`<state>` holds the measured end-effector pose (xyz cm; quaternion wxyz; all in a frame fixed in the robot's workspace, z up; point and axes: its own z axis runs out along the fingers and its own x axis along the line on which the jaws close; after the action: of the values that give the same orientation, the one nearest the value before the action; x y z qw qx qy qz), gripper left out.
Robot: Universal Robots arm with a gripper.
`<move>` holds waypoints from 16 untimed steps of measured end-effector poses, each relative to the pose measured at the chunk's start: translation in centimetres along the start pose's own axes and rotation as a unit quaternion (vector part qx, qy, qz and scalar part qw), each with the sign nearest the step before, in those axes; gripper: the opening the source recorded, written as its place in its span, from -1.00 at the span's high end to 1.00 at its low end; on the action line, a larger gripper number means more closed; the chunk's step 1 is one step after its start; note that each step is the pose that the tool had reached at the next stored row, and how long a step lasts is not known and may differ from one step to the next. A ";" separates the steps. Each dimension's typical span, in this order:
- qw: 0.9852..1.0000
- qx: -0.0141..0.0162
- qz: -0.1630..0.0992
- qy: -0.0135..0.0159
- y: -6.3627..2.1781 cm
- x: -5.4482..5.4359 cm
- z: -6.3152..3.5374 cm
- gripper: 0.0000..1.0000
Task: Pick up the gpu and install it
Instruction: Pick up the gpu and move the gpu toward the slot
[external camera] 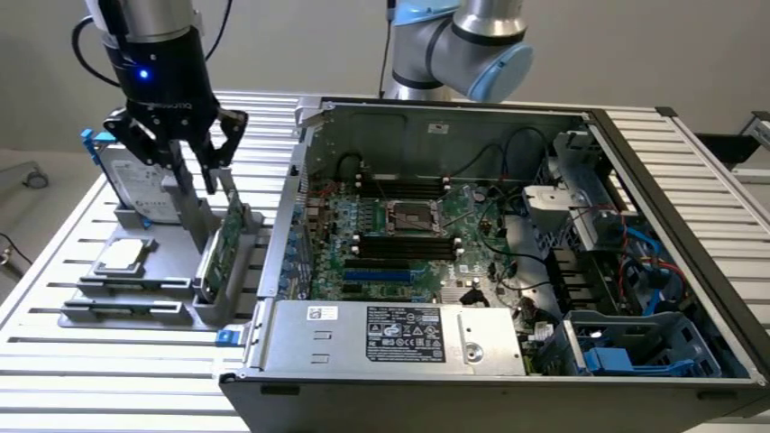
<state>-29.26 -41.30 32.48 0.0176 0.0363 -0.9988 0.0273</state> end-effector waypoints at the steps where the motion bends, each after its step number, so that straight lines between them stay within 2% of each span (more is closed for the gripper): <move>1: 1.000 0.000 0.000 0.000 -0.11 0.0 0.19 0.28; 10: 1.000 0.000 0.003 0.000 -1.00 0.0 1.88 0.28; 16: 1.000 0.000 0.004 0.000 -1.22 0.0 2.98 0.28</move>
<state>-29.27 -42.67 29.57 0.0177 0.0321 -0.9990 0.0272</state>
